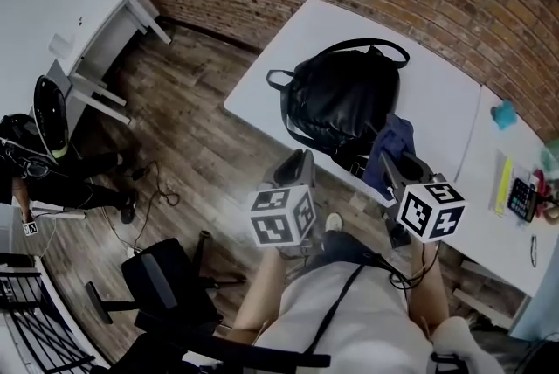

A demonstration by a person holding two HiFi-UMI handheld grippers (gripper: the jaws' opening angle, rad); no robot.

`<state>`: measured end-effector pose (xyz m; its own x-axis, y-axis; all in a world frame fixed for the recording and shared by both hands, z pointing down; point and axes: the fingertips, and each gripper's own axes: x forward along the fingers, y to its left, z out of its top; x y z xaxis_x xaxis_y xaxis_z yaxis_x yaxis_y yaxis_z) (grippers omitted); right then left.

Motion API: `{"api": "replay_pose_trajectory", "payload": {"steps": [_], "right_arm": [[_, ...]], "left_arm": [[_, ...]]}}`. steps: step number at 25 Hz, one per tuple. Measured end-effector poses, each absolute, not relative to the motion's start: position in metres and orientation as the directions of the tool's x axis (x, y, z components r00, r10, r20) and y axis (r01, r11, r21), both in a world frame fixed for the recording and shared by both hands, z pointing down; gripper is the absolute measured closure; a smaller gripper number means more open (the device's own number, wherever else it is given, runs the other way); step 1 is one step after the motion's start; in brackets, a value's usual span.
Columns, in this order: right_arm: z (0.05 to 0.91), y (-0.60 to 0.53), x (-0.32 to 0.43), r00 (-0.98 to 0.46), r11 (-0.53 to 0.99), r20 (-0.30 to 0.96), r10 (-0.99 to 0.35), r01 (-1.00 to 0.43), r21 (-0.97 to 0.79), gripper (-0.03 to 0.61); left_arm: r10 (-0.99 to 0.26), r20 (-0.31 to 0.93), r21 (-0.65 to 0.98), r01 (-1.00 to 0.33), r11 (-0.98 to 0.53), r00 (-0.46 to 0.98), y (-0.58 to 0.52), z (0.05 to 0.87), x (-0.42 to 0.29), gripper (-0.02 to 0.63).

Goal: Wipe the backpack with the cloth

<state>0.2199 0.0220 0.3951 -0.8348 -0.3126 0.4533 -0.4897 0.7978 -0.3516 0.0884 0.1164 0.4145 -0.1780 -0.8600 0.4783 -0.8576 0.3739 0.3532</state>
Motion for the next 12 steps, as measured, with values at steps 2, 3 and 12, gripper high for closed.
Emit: {"api": "replay_pose_trajectory", "payload": {"steps": [2, 3, 12], "right_arm": [[0.397, 0.009, 0.217, -0.833, 0.794, 0.455, -0.314, -0.493, -0.355, 0.541], [0.398, 0.003, 0.215, -0.833, 0.793, 0.456, -0.314, -0.494, -0.357, 0.541], [0.400, -0.030, 0.197, -0.833, 0.800, 0.462, -0.304, -0.486, -0.351, 0.540]], "left_arm": [[-0.860, 0.480, 0.350, -0.862, 0.368, -0.172, 0.100, 0.415, 0.083, 0.563], [-0.861, 0.479, 0.350, -0.862, 0.366, -0.171, 0.093, 0.415, 0.081, 0.563], [-0.859, 0.481, 0.362, -0.853, 0.375, -0.174, 0.061, 0.419, 0.062, 0.563]]}}
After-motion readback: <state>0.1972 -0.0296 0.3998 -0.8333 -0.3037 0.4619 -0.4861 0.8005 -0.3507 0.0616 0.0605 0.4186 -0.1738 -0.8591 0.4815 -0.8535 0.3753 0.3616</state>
